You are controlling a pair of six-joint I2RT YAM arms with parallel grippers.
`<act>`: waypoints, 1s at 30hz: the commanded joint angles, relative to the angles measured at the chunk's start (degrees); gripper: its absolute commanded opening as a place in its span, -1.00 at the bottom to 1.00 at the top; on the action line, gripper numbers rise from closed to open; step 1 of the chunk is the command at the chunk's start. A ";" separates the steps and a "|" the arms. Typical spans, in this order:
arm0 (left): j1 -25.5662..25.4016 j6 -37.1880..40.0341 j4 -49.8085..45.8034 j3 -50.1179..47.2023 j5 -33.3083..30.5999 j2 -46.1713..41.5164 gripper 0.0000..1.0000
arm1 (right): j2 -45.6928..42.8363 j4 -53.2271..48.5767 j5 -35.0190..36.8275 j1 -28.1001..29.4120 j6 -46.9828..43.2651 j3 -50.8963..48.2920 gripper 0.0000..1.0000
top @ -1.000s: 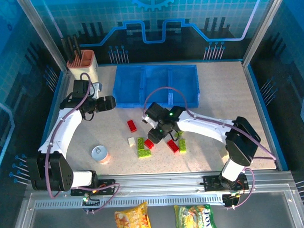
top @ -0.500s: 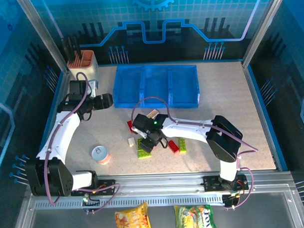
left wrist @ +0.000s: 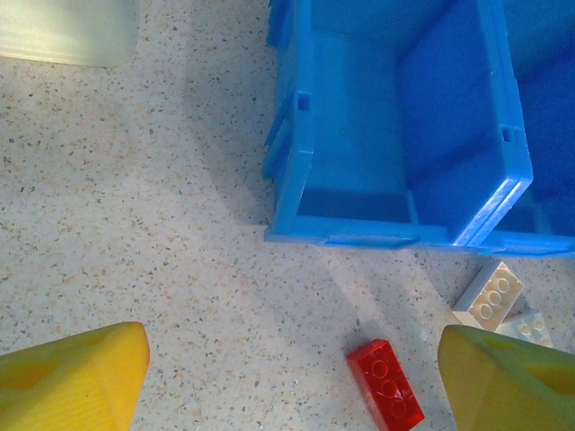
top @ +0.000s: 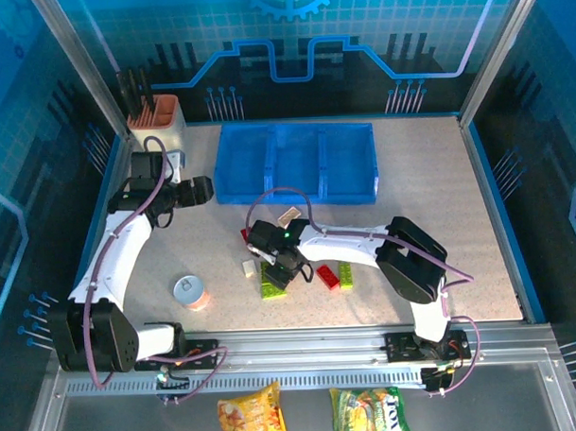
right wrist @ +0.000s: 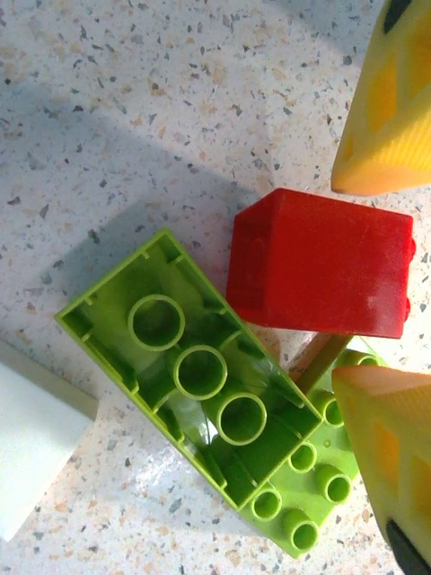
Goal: Sort the legos into containers by color
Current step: Pick up the lego from the bottom-center of the table.
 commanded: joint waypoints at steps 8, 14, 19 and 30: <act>0.55 1.38 0.65 -1.16 -0.78 -1.54 0.70 | 1.06 -1.97 1.56 0.64 2.06 1.81 -0.13; 0.50 1.42 0.58 -1.17 -0.88 -1.54 0.69 | 1.19 -2.41 1.77 0.70 2.36 1.89 -0.20; 0.51 1.53 0.56 -1.25 -1.04 -1.58 0.70 | 0.77 -2.53 1.82 0.70 2.75 2.23 -0.34; 0.51 1.52 0.93 -1.38 -1.04 -1.80 0.69 | -5.52 -4.68 0.87 -2.50 4.76 3.03 -0.45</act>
